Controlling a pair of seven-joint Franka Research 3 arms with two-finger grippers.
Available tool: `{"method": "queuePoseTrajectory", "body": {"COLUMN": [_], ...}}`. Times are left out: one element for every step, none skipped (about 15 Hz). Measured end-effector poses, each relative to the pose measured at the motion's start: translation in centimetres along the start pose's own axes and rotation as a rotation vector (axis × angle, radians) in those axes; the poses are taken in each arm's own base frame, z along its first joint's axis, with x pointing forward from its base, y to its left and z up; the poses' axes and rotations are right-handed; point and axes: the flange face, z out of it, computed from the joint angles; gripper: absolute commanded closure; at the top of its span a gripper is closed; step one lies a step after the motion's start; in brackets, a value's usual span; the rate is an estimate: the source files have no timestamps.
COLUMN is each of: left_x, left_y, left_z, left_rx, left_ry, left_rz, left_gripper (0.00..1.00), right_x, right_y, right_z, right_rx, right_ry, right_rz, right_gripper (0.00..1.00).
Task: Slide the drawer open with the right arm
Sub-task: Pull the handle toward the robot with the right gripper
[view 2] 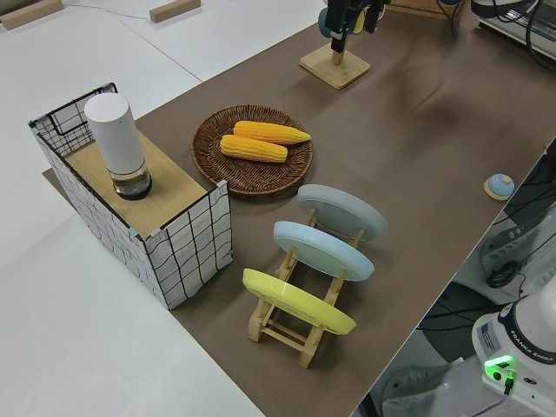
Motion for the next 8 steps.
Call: {"method": "queuePoseTrajectory", "body": {"left_x": [0.0,0.0,0.0,0.0,0.0,0.0,0.0,0.0], "left_y": [0.0,0.0,0.0,0.0,0.0,0.0,0.0,0.0], "left_z": [0.0,0.0,0.0,0.0,0.0,0.0,0.0,0.0], "left_rx": [0.0,0.0,0.0,0.0,0.0,0.0,0.0,0.0], "left_ry": [0.0,0.0,0.0,0.0,0.0,0.0,0.0,0.0], "left_rz": [0.0,0.0,0.0,0.0,0.0,0.0,0.0,0.0], "left_gripper": [0.01,0.01,0.01,0.01,0.01,0.01,0.01,0.01], "right_x": [0.1,0.1,0.2,0.2,0.2,0.2,0.2,0.2], "right_y": [0.0,0.0,-0.1,-0.1,0.0,0.0,0.0,0.0], "right_z": [-1.0,-2.0,-3.2,-4.1,-5.1,-6.1,-6.9,-7.8], "right_rx": [-0.002,-0.004,-0.007,-0.007,-0.007,-0.006,-0.006,-0.006], "right_ry": [-0.005,-0.011,-0.017,-0.021,-0.024,-0.027,-0.03,-0.032], "right_rz": [0.0,-0.001,0.0,0.001,0.002,0.001,-0.001,-0.003], "right_gripper": [0.994,0.992,0.992,0.992,0.992,0.992,0.992,0.99]}}
